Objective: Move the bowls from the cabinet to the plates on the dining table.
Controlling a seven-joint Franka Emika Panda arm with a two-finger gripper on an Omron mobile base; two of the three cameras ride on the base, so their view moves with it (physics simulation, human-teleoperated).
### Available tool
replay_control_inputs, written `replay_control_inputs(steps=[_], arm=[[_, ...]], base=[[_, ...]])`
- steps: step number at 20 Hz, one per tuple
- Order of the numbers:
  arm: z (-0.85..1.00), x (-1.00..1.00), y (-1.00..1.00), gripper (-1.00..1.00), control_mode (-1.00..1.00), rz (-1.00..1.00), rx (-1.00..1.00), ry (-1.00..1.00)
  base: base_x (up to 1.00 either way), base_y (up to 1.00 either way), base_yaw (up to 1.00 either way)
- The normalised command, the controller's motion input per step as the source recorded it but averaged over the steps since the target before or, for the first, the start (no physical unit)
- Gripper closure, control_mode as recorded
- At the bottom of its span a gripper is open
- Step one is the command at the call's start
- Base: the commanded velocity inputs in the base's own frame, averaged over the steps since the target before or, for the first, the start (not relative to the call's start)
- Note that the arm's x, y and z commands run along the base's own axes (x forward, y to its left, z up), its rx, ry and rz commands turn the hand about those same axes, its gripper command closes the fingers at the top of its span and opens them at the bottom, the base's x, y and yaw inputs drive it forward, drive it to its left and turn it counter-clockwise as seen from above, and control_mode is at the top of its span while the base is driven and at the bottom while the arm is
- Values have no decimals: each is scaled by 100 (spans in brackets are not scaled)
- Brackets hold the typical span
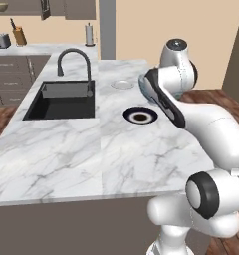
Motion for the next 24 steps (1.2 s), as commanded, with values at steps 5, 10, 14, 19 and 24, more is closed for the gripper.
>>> replay_control_inputs(steps=[5,10,14,19,24], arm=[[-28,57,-6,100,-100,0,-3,0],[-25,53,-7,100,-100,0,-3,0],[-23,42,-3,100,-100,0,-2,0],[-20,40,-2,100,-100,0,-1,0],[-23,42,-3,100,-100,0,0,0]], base=[[0,0,0],[0,0,0],[0,0,0],[0,0,0],[0,0,0]])
